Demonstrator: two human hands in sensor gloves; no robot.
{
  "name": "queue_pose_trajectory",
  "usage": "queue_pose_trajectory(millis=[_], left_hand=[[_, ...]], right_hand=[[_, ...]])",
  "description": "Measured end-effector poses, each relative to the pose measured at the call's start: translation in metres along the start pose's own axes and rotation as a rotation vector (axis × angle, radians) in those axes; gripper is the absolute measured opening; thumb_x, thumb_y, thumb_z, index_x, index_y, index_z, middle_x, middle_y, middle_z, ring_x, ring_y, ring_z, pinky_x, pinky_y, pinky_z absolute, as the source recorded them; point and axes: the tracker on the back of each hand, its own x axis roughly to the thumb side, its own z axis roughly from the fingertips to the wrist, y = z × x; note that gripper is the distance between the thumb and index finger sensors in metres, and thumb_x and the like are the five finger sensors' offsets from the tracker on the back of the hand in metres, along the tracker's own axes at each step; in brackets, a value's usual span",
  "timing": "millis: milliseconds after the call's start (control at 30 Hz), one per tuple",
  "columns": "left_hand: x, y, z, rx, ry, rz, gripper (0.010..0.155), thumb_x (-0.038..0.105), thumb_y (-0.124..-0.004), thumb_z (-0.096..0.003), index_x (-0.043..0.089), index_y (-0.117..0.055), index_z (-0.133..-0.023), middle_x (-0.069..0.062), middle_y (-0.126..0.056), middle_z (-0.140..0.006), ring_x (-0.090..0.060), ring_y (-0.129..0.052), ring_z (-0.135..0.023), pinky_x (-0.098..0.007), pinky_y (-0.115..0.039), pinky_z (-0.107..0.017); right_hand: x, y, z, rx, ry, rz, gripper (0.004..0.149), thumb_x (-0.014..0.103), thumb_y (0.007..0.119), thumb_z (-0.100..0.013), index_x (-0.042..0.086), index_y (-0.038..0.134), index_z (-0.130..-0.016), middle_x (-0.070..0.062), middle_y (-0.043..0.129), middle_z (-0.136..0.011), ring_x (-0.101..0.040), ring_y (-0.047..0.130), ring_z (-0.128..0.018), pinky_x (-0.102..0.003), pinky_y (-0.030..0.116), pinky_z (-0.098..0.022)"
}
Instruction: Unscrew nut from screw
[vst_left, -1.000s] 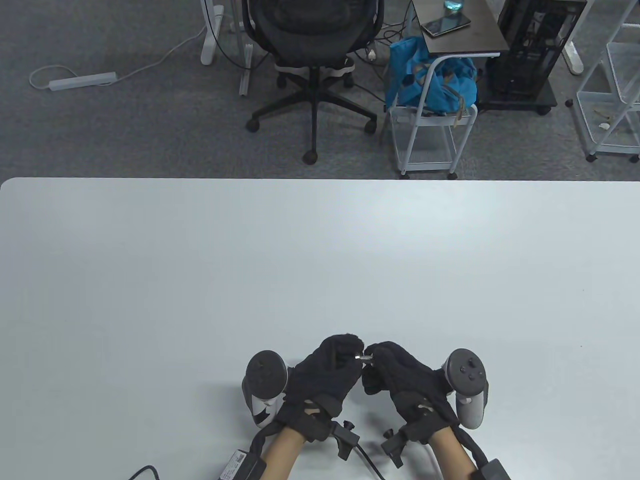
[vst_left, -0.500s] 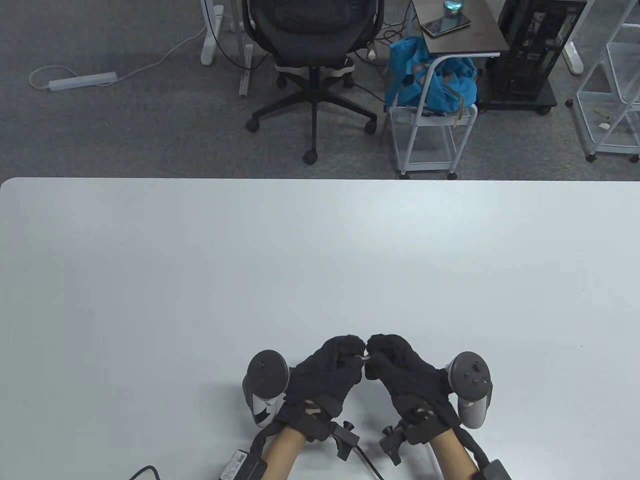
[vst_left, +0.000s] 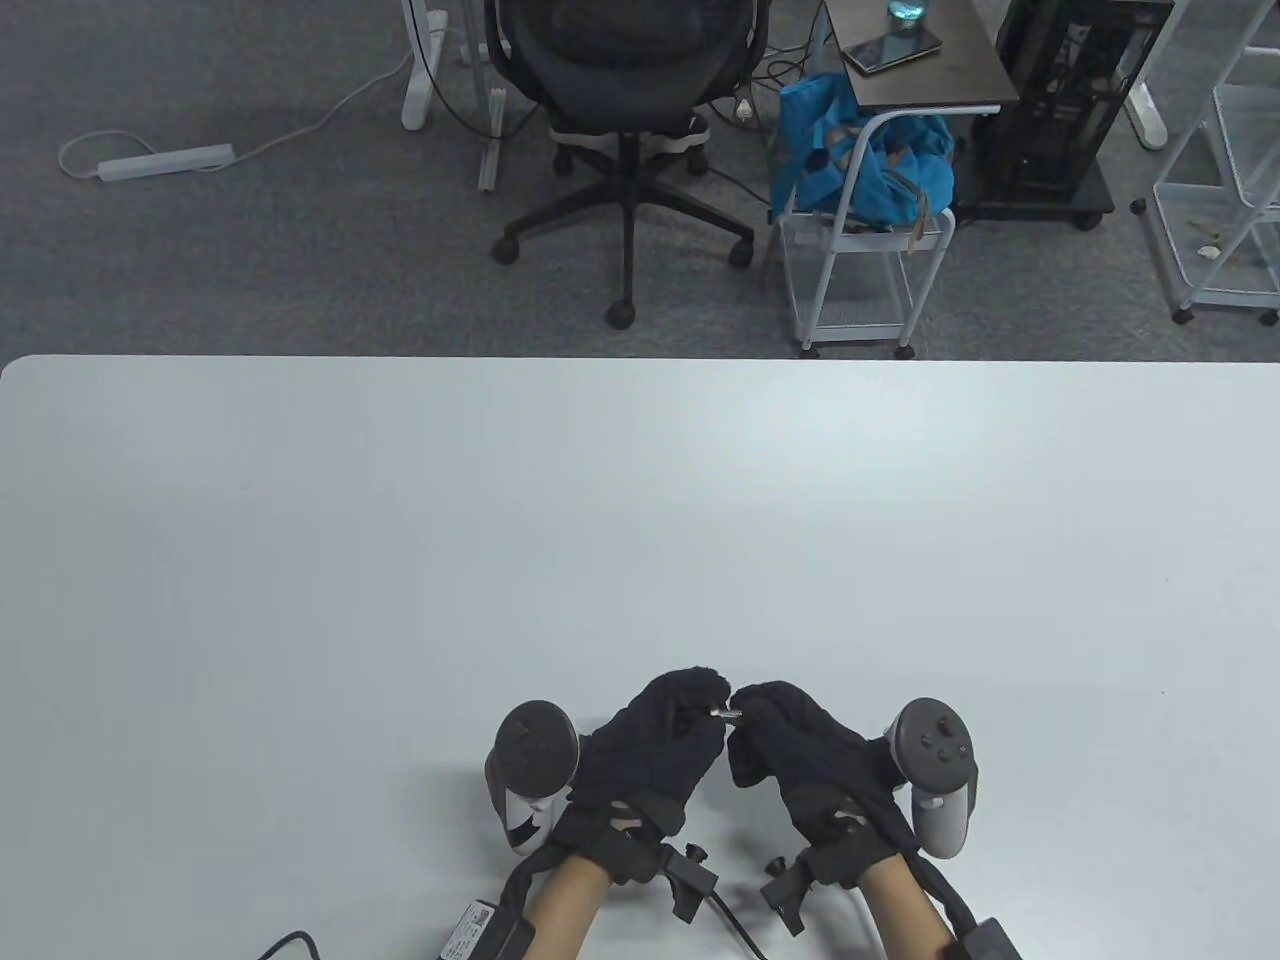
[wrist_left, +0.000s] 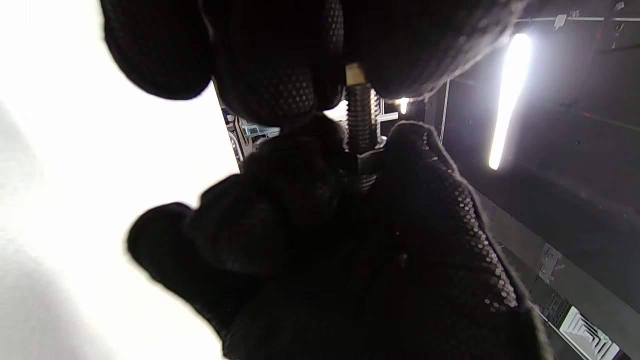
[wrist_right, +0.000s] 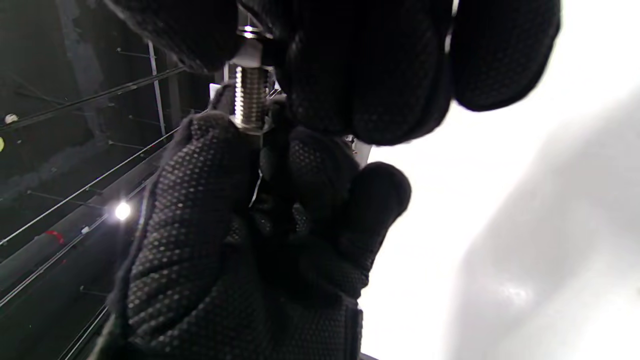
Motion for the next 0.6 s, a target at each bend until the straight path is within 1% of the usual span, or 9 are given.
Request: queue_pose_trajectory(millis=[133, 167, 267, 333, 400, 467, 533, 567, 600], left_hand=[[0.0012, -0.0024, -0.0006, -0.037, 0.005, -0.032, 0.05, 0.036, -0.085, -0.0483, 0.025, -0.073, -0.096, -0.013, -0.083, -0.09, -0.024, -0.095, -0.059, -0.056, -0.081, -0.056], [0.0018, -0.0025, -0.0004, -0.019, 0.003, -0.034, 0.05, 0.036, -0.085, -0.0477, 0.025, -0.074, -0.096, -0.013, -0.084, -0.089, -0.024, -0.096, -0.058, -0.056, -0.081, -0.055], [0.0022, -0.0021, -0.0003, -0.016, 0.005, -0.023, 0.051, 0.037, -0.085, -0.0477, 0.024, -0.074, -0.095, -0.013, -0.084, -0.088, -0.023, -0.096, -0.057, -0.055, -0.082, -0.054], [0.0014, -0.0022, -0.0002, 0.003, 0.007, -0.017, 0.051, 0.039, -0.084, -0.0476, 0.022, -0.075, -0.095, -0.013, -0.087, -0.085, -0.022, -0.097, -0.053, -0.055, -0.083, -0.052], [0.0002, -0.002, 0.0, -0.004, 0.015, -0.013, 0.051, 0.04, -0.083, -0.0477, 0.022, -0.076, -0.094, -0.013, -0.088, -0.083, -0.021, -0.098, -0.051, -0.054, -0.084, -0.051], [-0.0008, -0.0013, -0.0001, 0.01, 0.02, -0.003, 0.051, 0.04, -0.083, -0.0477, 0.021, -0.076, -0.094, -0.013, -0.089, -0.083, -0.021, -0.098, -0.051, -0.054, -0.084, -0.05], [-0.0016, -0.0005, 0.0, 0.016, 0.021, 0.01, 0.051, 0.04, -0.083, -0.0478, 0.021, -0.076, -0.094, -0.013, -0.088, -0.083, -0.022, -0.098, -0.051, -0.054, -0.084, -0.051], [-0.0017, -0.0002, 0.0001, 0.021, 0.02, 0.013, 0.05, 0.04, -0.083, -0.0477, 0.022, -0.076, -0.094, -0.013, -0.088, -0.084, -0.022, -0.098, -0.052, -0.054, -0.084, -0.051], [-0.0017, 0.0, 0.0002, 0.027, 0.019, 0.017, 0.05, 0.039, -0.083, -0.0476, 0.022, -0.076, -0.094, -0.013, -0.088, -0.084, -0.022, -0.098, -0.052, -0.054, -0.084, -0.051]], right_hand=[[0.0046, -0.0004, 0.0006, -0.014, -0.035, 0.012, 0.052, 0.038, 0.075, -0.055, 0.007, 0.069, -0.097, -0.013, 0.092, -0.07, -0.034, 0.094, -0.054, -0.06, 0.077, -0.053], [0.0054, -0.0008, 0.0008, -0.012, -0.046, 0.026, 0.052, 0.038, 0.075, -0.056, 0.008, 0.07, -0.097, -0.013, 0.091, -0.071, -0.033, 0.094, -0.056, -0.06, 0.077, -0.054], [0.007, -0.0009, 0.0018, -0.037, -0.06, 0.025, 0.049, 0.037, 0.076, -0.055, 0.012, 0.072, -0.097, -0.013, 0.092, -0.073, -0.034, 0.095, -0.058, -0.06, 0.077, -0.055], [0.0078, -0.0005, 0.0029, -0.079, -0.068, 0.043, 0.048, 0.038, 0.075, -0.055, 0.011, 0.076, -0.095, -0.012, 0.095, -0.07, -0.034, 0.097, -0.056, -0.059, 0.078, -0.053], [0.0092, -0.0003, 0.0034, -0.085, -0.076, 0.067, 0.047, 0.038, 0.074, -0.055, 0.012, 0.077, -0.094, -0.012, 0.095, -0.071, -0.034, 0.097, -0.057, -0.059, 0.078, -0.053], [0.0089, 0.0, 0.003, -0.052, -0.082, 0.042, 0.047, 0.036, 0.076, -0.055, 0.016, 0.073, -0.098, -0.013, 0.088, -0.082, -0.037, 0.092, -0.066, -0.061, 0.075, -0.056], [0.0077, 0.0004, 0.0017, -0.015, -0.069, -0.01, 0.049, 0.033, 0.078, -0.055, 0.017, 0.07, -0.1, -0.014, 0.083, -0.089, -0.04, 0.087, -0.072, -0.063, 0.072, -0.058], [0.0068, 0.0005, 0.0013, -0.005, -0.063, -0.018, 0.052, 0.033, 0.078, -0.055, 0.016, 0.067, -0.103, -0.014, 0.08, -0.091, -0.041, 0.085, -0.075, -0.064, 0.071, -0.058], [0.0041, 0.0011, 0.0012, 0.017, -0.03, -0.022, 0.06, 0.038, 0.077, -0.056, 0.014, 0.06, -0.108, -0.018, 0.075, -0.097, -0.044, 0.081, -0.078, -0.065, 0.068, -0.059]])
